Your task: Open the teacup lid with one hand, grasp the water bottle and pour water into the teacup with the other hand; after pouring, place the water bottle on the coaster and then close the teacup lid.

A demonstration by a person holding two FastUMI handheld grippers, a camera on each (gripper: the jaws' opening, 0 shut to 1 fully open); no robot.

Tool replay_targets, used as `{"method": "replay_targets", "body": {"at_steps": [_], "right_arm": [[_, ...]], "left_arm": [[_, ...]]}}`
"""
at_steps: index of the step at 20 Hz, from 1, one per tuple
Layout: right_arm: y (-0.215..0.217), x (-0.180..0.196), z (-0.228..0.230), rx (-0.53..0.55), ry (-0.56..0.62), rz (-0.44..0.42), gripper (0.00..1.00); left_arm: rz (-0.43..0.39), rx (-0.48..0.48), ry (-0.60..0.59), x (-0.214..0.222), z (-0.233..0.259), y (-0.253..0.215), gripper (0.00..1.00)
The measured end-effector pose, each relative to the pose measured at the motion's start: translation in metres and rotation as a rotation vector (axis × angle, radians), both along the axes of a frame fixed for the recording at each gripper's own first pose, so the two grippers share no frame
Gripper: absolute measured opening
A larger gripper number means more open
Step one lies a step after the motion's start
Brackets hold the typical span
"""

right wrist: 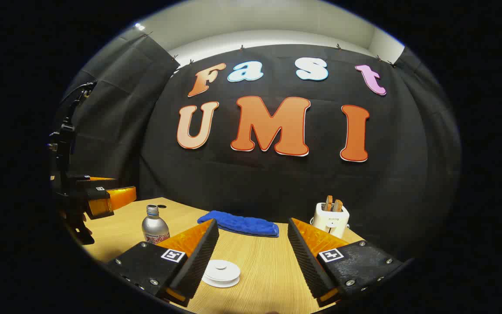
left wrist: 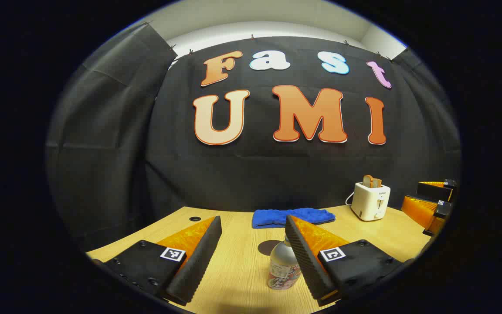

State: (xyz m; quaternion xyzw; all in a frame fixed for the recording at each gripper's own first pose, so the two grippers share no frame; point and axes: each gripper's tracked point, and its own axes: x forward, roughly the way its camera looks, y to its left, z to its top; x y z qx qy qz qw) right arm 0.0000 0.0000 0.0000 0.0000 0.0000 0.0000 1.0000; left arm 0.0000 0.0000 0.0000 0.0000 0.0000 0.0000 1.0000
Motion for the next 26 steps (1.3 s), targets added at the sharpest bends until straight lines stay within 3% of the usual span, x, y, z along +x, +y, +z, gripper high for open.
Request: {"method": "replay_targets", "body": {"at_steps": [12,18,24,26], "right_arm": [[-0.004,0.002,-0.007,0.009,0.011,-0.01,0.95],[-0.009,0.007,-0.026,0.034,0.058,-0.016,0.95],[0.008,0.02,-0.061,0.044,0.142,0.032,0.93],[0.015,0.024,-0.072,0.039,0.164,0.052,0.93]], "left_arm": [[0.001,0.01,-0.025,-0.002,0.002,0.001,0.94],[-0.023,0.018,-0.032,-0.003,-0.003,-0.007,0.99],[-0.065,0.038,-0.031,-0.007,-0.014,-0.019,0.99],[-0.079,0.033,-0.019,-0.009,-0.022,-0.022,0.94]]}}
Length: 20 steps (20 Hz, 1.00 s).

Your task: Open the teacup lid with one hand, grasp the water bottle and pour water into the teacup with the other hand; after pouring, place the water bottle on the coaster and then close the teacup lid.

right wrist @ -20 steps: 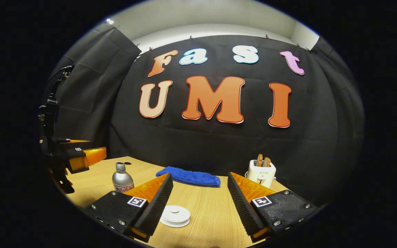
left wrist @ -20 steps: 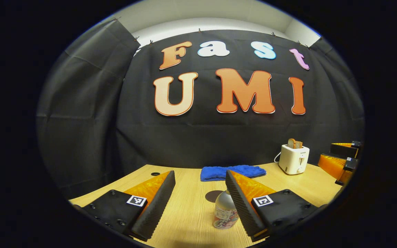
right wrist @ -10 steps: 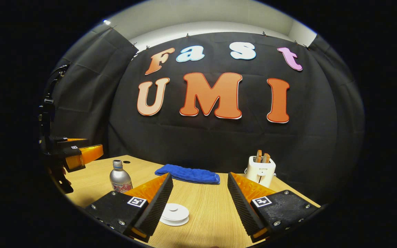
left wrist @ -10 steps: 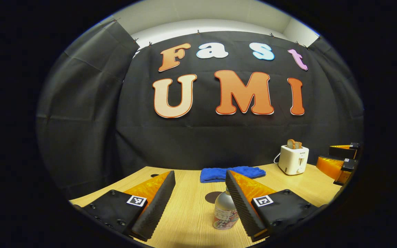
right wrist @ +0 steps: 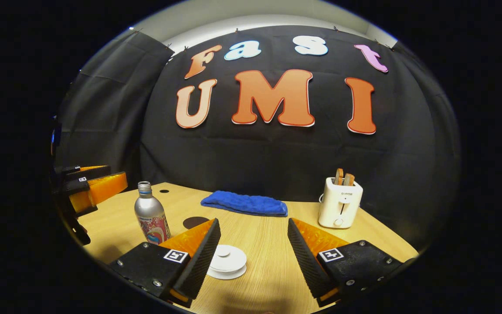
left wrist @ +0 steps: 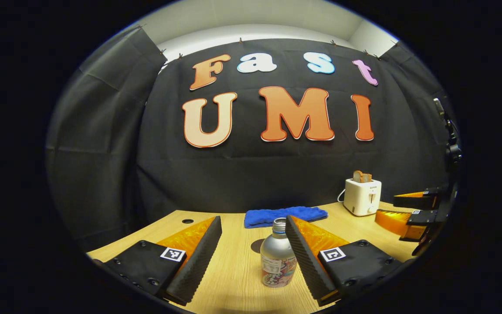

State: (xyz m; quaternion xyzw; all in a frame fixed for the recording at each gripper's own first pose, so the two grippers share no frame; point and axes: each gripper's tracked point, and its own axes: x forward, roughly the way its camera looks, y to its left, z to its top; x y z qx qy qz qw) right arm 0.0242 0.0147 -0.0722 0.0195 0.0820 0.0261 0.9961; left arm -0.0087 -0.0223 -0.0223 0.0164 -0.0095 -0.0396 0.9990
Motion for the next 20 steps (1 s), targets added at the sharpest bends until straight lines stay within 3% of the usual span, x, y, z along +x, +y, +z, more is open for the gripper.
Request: {"method": "replay_targets", "body": {"at_steps": [2,9,13,17,20], "right_arm": [[0.008,0.004,-0.012,-0.006,0.021,0.032,0.93],[0.025,0.015,-0.058,-0.018,0.142,0.101,0.79],[0.035,0.022,-0.067,-0.019,0.156,0.131,0.77],[0.045,0.028,-0.079,-0.03,0.187,0.155,0.66],[0.049,0.032,-0.083,-0.035,0.195,0.166,0.66]], "left_arm": [[-0.006,-0.001,0.022,0.001,-0.011,-0.002,0.99],[-0.03,0.003,0.1,0.004,-0.049,-0.009,0.96],[-0.059,-0.01,0.147,0.01,-0.066,-0.016,0.96],[-0.071,-0.008,0.18,0.014,-0.083,-0.021,0.97],[-0.093,-0.013,0.213,0.017,-0.093,-0.031,0.97]]}}
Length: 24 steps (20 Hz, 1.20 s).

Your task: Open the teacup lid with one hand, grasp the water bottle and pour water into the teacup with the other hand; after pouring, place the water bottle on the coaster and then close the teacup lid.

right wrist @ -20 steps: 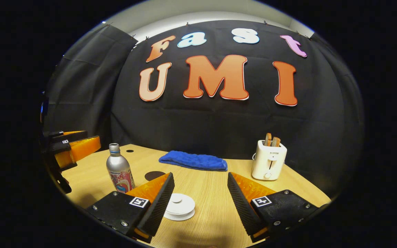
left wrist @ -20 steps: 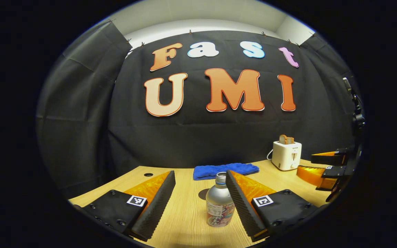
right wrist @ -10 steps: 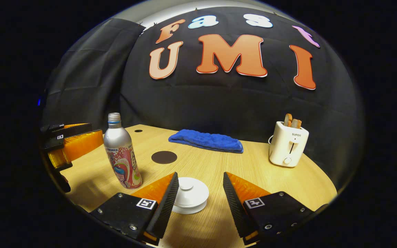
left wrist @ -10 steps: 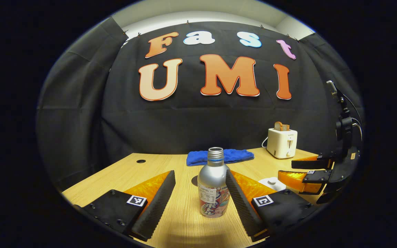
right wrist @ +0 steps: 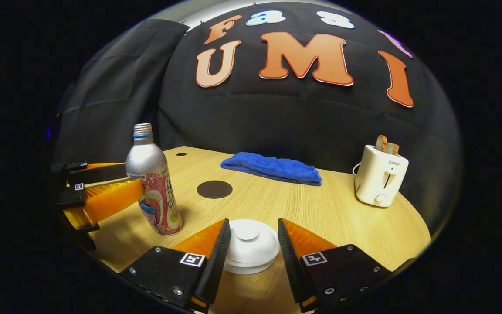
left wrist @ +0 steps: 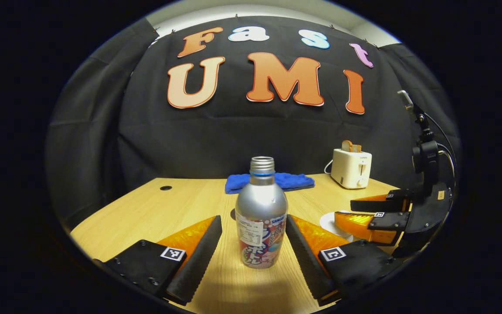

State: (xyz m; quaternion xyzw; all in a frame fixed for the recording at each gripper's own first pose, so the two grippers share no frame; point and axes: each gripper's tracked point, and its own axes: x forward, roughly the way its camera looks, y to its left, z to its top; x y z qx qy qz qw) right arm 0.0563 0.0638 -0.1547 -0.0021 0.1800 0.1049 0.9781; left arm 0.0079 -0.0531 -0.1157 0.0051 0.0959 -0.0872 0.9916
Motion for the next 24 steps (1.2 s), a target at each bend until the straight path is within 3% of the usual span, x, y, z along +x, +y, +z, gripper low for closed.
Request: {"method": "replay_targets", "body": {"at_steps": [2,3,5,9,14,24], "right_arm": [[0.003,0.003,0.0,0.002,-0.005,0.007,0.64],[0.005,0.005,-0.001,0.002,-0.002,0.011,0.56],[0.005,0.007,-0.002,-0.007,-0.002,0.013,0.52],[0.007,0.007,0.001,-0.024,-0.019,0.031,0.52],[0.005,0.008,0.003,-0.075,-0.051,0.038,0.22],[-0.008,0.0,0.027,-0.005,-0.072,0.001,0.22]], "left_arm": [[-0.009,-0.001,0.018,0.003,-0.008,-0.003,0.97],[-0.013,-0.002,0.029,0.005,-0.012,-0.004,0.97],[-0.018,-0.003,0.05,0.007,-0.021,-0.007,0.97],[-0.01,0.001,0.072,0.008,-0.031,-0.005,0.94],[-0.016,0.006,0.079,0.007,-0.036,-0.007,0.97],[-0.008,0.009,0.08,0.016,-0.039,-0.01,0.97]]}}
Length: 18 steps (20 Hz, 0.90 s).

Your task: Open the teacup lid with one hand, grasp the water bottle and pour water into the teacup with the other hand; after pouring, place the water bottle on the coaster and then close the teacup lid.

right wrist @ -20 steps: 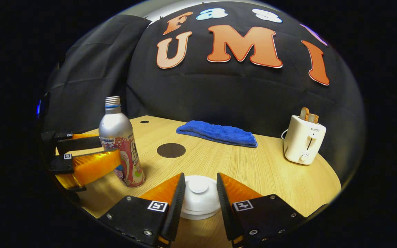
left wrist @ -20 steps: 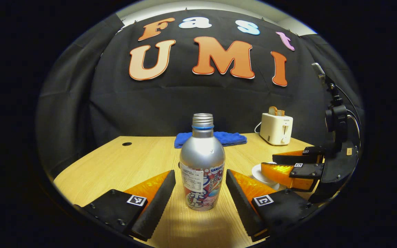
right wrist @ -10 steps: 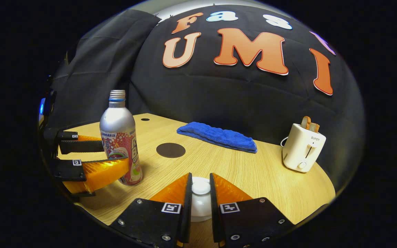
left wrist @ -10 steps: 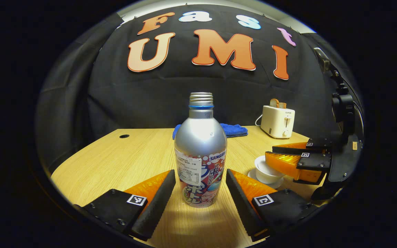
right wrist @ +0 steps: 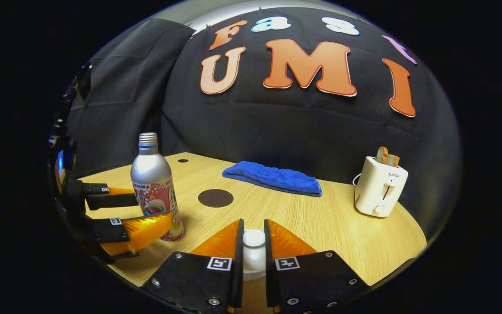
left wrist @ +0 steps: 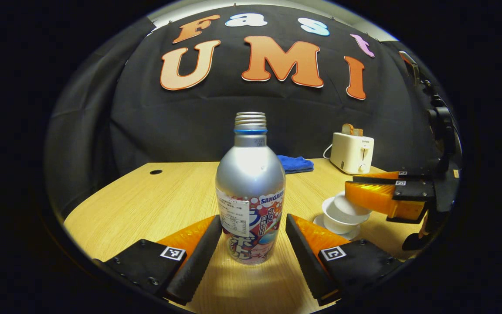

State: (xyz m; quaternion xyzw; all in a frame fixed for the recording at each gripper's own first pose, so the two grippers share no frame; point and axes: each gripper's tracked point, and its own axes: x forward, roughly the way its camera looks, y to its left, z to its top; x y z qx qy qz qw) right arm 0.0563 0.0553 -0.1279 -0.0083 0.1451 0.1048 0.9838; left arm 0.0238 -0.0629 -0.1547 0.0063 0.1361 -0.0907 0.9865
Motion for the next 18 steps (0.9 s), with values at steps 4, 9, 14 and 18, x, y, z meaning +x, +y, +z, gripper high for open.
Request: {"method": "replay_targets", "body": {"at_steps": [4,9,14,18], "right_arm": [[-0.01,-0.012,0.015,0.038,-0.018,-0.019,0.22],[-0.032,-0.025,0.017,0.035,-0.027,-0.064,0.22],[-0.045,-0.028,0.019,0.061,-0.032,-0.102,0.22],[-0.061,-0.036,0.02,0.073,-0.037,-0.128,0.22]], "left_arm": [[0.013,0.006,-0.001,0.005,-0.002,0.004,0.93],[0.031,0.056,-0.01,0.008,0.003,0.008,0.86],[0.065,0.208,-0.043,0.017,0.018,0.022,0.82],[0.066,0.344,-0.045,0.02,0.023,0.03,0.82]]}}
